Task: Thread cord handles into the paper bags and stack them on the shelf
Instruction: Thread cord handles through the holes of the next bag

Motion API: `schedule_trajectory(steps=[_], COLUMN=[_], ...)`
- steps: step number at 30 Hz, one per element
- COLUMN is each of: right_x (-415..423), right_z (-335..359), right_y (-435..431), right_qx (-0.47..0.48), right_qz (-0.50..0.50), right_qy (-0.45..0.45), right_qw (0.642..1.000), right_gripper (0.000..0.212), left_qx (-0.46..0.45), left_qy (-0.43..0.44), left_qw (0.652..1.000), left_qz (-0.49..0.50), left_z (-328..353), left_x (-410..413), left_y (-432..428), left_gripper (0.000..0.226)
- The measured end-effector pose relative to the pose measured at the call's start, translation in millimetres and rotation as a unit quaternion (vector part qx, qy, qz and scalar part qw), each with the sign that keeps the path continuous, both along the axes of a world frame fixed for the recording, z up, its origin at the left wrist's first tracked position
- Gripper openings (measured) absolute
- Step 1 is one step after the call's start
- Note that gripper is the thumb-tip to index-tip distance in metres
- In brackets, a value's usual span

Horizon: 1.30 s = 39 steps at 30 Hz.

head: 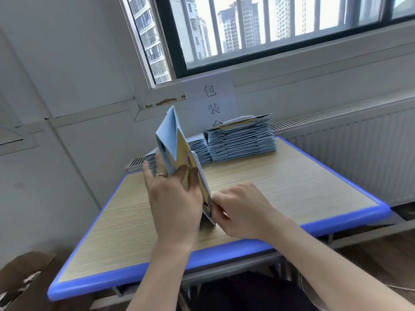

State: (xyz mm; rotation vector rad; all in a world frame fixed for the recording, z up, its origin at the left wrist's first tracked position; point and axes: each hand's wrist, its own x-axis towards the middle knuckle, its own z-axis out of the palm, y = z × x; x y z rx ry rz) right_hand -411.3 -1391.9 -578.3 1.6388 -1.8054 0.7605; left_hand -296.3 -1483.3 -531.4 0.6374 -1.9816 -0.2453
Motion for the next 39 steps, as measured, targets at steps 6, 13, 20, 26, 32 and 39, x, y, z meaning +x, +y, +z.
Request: schedule_trajectory(steps=[6,13,20,26,32,39], right_x=[-1,1,0,1,1,3], right_z=[1,1,1,2,1,2], right_y=[1,1,2,2,2,0], right_qx=[-0.006,-0.015,-0.017,-0.019,-0.011,-0.018], right_qz=[0.000,0.007,0.008,0.011,0.018,0.021], right_qy=[0.002,0.000,0.000,0.005,0.007,0.043], right_qw=[1.000,1.000,1.000,1.000,1.000,0.999], right_gripper=[0.035,0.035,0.035,0.034,0.035,0.033], left_qx=[0.029,0.013,0.019,-0.077,-0.116,-0.085], left_qy=[0.020,0.010,-0.004,-0.014,0.015,0.267], left_qw=[0.999,1.000,1.000,0.997,0.993,0.960], left_qz=[-0.033,-0.006,-0.005,0.007,0.001,-0.016], left_z=[-7,-6,-10,-19,-23,32], left_x=[-6,1,1,22,26,47], left_y=[5,-2,0,8,11,22], left_gripper=[0.014,0.012,0.012,0.013,0.004,0.034])
